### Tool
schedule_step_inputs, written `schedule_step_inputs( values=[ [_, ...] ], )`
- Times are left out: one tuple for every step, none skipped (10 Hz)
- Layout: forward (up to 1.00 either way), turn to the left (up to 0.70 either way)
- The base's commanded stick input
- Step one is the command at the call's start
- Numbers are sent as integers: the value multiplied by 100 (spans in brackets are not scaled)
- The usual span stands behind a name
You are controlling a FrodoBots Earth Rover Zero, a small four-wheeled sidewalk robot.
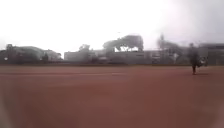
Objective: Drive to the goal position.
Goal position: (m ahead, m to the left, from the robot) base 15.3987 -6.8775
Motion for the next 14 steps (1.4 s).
schedule_step_inputs(
  values=[
    [50, 0],
    [50, 0],
    [50, 0],
    [50, 0],
    [50, 0],
    [50, 0],
    [50, 0],
    [50, 0],
    [50, 0],
    [50, 0],
    [50, 0],
    [50, 0],
    [50, 0],
    [50, 0]
  ],
)
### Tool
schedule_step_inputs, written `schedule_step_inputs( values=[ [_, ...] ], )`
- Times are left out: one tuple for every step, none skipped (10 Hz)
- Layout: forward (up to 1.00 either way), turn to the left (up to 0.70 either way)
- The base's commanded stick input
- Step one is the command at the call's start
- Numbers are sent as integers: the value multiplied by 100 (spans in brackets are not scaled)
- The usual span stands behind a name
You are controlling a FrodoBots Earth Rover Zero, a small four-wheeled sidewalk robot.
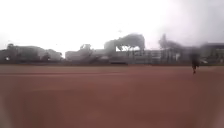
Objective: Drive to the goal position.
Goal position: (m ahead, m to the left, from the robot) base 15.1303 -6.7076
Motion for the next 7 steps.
schedule_step_inputs(
  values=[
    [50, 0],
    [50, 0],
    [50, 0],
    [50, 0],
    [50, 0],
    [50, 0],
    [50, 0]
  ],
)
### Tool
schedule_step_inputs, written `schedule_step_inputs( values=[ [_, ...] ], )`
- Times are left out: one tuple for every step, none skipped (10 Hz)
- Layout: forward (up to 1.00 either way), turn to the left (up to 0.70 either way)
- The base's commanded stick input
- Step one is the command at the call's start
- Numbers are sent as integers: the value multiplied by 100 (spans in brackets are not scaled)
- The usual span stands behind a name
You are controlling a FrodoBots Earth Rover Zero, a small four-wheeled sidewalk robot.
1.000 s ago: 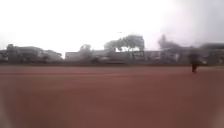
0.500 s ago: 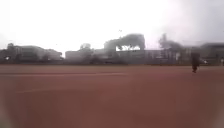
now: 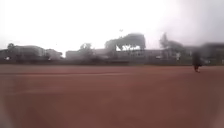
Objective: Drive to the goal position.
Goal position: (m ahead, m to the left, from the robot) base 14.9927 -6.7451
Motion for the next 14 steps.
schedule_step_inputs(
  values=[
    [50, 0],
    [50, 0],
    [50, 0],
    [50, 0],
    [50, 0],
    [50, 0],
    [50, 0],
    [50, 0],
    [50, 0],
    [50, 0],
    [50, 0],
    [50, 0],
    [50, 0],
    [50, 0]
  ],
)
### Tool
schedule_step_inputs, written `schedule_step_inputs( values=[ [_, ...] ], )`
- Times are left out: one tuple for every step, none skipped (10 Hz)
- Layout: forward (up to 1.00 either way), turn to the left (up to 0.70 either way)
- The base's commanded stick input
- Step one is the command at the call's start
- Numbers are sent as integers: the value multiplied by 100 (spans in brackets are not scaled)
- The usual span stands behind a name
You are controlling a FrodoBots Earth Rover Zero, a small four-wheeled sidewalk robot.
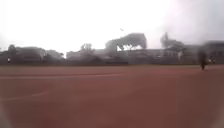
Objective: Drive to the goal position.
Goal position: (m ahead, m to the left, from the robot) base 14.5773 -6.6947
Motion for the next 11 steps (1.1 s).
schedule_step_inputs(
  values=[
    [50, 0],
    [50, 0],
    [50, 0],
    [50, 0],
    [50, 0],
    [50, 0],
    [50, 0],
    [50, 0],
    [50, 0],
    [50, 0],
    [50, 0]
  ],
)
